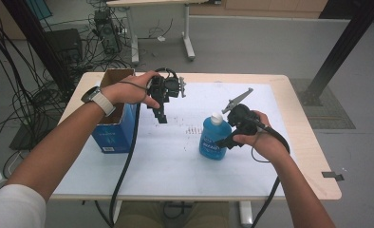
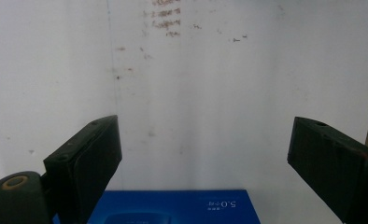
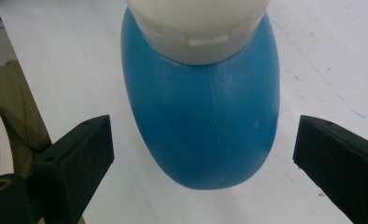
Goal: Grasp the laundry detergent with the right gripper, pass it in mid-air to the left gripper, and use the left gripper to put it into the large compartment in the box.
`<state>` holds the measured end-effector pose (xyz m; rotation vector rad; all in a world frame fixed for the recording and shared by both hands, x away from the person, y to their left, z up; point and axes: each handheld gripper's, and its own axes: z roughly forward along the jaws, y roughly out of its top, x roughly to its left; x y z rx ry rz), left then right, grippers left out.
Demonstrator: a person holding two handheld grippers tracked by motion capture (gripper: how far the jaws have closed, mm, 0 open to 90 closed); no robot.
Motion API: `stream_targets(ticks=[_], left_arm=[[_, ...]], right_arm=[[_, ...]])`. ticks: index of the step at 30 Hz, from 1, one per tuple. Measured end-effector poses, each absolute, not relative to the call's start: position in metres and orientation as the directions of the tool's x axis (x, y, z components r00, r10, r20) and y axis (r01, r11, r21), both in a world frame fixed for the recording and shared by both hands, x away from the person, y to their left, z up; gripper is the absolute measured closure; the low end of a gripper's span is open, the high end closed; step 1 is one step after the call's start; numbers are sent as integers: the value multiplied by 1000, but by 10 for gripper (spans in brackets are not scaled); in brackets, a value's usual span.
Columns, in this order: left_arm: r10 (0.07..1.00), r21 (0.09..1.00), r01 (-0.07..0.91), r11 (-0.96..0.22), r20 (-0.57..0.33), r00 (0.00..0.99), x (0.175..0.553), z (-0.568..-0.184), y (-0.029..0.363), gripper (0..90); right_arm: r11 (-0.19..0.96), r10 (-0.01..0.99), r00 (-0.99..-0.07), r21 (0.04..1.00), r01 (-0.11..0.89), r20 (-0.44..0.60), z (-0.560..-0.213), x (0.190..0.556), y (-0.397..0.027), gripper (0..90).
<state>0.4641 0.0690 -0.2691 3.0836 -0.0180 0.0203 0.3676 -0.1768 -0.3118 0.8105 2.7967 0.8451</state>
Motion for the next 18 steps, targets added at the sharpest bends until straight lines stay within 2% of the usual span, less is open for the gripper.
stream_targets(ticks=[18], left_arm=[[-11,55,-11,-998,13,1000,464,-271,70,103]], right_arm=[[675,527,-848,579,457,55,-326,367,-177,52]])
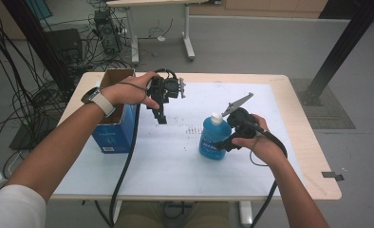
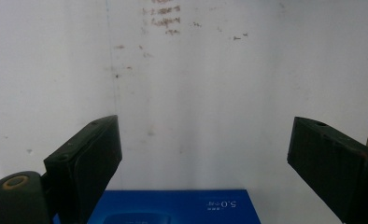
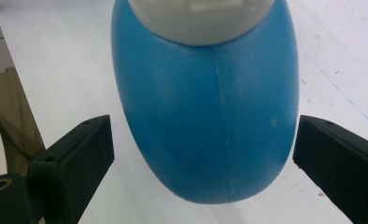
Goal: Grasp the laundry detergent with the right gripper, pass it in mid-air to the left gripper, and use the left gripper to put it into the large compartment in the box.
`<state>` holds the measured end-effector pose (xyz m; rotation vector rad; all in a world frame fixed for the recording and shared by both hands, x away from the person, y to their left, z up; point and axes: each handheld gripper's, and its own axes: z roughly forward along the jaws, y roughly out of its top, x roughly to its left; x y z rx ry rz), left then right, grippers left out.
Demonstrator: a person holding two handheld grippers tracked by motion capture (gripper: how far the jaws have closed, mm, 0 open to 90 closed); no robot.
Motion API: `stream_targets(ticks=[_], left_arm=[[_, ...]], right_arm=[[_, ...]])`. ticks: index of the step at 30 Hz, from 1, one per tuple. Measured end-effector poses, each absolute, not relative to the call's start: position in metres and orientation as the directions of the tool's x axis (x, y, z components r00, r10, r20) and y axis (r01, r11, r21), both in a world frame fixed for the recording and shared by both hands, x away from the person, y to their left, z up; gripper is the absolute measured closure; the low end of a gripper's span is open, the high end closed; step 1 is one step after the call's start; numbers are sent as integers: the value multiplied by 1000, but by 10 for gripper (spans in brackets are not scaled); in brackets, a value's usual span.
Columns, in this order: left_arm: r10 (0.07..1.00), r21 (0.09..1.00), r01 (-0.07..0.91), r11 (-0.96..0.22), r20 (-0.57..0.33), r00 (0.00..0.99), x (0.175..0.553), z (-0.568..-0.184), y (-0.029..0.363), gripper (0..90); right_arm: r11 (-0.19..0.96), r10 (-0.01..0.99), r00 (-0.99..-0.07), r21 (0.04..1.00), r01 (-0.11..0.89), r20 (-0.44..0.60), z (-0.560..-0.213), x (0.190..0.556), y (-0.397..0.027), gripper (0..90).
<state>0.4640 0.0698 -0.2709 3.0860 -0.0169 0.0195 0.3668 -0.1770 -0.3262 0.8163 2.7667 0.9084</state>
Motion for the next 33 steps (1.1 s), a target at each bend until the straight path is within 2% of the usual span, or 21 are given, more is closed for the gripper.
stream_targets(ticks=[33], left_arm=[[-10,57,-10,-998,8,1000,463,-274,69,104]], right_arm=[[603,534,-843,669,433,64,-348,362,-182,55]])
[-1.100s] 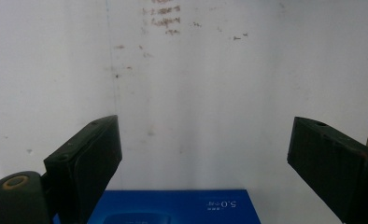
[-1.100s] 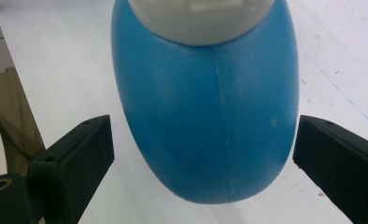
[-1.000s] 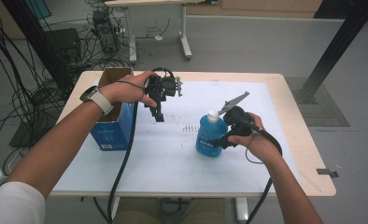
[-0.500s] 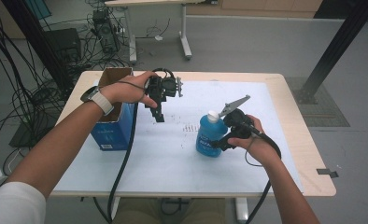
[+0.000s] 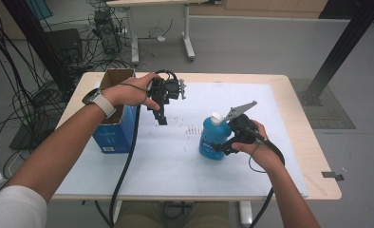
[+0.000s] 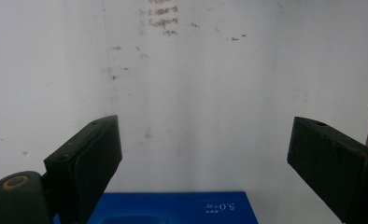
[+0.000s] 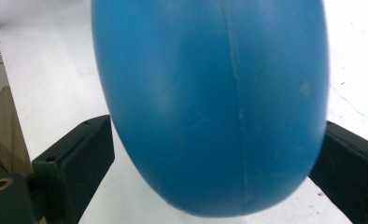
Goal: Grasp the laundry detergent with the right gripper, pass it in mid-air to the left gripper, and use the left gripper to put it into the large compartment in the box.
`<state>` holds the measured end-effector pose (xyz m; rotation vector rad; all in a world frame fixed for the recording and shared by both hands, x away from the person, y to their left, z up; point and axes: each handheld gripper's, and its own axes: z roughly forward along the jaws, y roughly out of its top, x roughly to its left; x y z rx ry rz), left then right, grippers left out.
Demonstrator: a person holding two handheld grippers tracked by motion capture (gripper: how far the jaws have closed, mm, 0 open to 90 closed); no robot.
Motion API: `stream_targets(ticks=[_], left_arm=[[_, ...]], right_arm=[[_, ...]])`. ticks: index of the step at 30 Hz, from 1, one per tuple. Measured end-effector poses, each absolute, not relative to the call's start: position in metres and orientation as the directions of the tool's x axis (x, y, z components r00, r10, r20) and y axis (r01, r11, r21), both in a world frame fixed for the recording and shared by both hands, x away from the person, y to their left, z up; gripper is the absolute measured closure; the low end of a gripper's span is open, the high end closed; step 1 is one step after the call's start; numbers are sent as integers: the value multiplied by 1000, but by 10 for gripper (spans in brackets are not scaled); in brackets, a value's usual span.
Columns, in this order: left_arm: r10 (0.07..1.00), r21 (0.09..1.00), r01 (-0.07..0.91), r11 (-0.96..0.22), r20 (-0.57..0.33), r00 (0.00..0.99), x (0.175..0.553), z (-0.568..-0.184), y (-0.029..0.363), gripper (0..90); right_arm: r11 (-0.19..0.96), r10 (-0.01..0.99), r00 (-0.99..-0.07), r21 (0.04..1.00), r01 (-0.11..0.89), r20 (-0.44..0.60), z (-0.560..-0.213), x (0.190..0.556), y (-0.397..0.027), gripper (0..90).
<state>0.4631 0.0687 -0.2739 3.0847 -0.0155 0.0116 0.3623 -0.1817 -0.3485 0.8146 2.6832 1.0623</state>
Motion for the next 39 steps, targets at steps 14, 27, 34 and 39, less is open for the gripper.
stream_targets(ticks=[14,27,34,39], left_arm=[[-7,60,-8,-998,9,1000,462,-274,69,104],[-5,60,-6,-998,7,1000,462,-275,70,104],[-9,60,-9,-998,7,1000,462,-275,69,105],[-8,60,-8,-998,7,1000,462,-275,70,105]], right_arm=[[579,534,-843,699,420,64,-356,361,-183,58],[560,539,-840,718,413,63,-362,359,-184,74],[548,535,-842,730,408,70,-366,359,-185,100],[537,535,-842,739,406,74,-368,359,-185,109]])
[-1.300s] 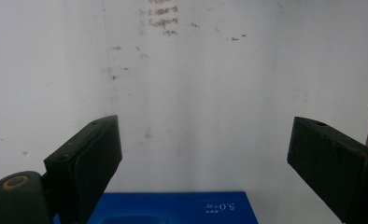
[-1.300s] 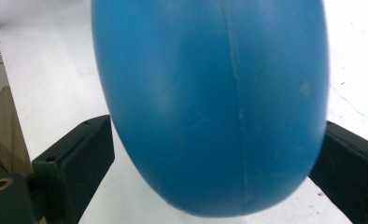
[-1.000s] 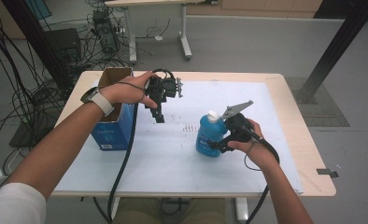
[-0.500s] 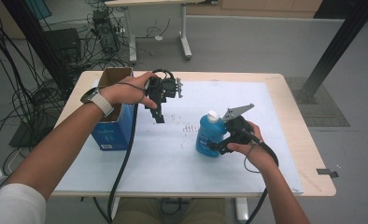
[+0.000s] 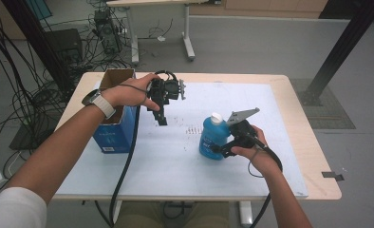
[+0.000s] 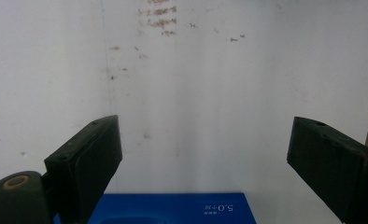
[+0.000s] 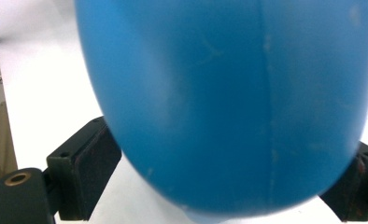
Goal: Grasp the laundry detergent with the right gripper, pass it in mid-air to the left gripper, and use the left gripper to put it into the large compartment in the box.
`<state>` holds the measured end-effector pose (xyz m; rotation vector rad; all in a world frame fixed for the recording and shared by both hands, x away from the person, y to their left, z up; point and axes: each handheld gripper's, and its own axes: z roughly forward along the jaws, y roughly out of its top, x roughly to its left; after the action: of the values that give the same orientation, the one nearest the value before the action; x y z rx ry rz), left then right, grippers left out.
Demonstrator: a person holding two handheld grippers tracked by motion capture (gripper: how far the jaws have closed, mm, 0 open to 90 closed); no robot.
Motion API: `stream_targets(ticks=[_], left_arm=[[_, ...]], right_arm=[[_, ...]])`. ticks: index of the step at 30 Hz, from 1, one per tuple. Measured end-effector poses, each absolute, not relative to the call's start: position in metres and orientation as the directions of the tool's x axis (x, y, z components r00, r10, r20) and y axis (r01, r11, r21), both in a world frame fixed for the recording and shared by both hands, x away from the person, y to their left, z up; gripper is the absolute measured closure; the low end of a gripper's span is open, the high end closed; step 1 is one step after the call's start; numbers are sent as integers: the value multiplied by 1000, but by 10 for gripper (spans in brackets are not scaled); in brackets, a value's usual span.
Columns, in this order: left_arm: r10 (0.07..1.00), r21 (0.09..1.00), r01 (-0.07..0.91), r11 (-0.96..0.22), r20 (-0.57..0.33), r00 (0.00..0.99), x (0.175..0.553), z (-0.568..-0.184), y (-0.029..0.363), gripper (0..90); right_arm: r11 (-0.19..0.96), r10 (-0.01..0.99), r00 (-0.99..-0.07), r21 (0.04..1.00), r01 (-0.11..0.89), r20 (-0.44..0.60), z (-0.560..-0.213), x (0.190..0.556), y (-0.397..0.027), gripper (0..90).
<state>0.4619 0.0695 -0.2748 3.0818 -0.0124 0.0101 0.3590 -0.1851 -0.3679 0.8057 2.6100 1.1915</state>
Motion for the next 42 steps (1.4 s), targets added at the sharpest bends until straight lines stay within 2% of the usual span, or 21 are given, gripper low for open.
stream_targets(ticks=[42], left_arm=[[-4,64,-4,-998,5,1000,462,-276,70,105]], right_arm=[[470,521,-850,805,361,76,-384,357,-186,209]])
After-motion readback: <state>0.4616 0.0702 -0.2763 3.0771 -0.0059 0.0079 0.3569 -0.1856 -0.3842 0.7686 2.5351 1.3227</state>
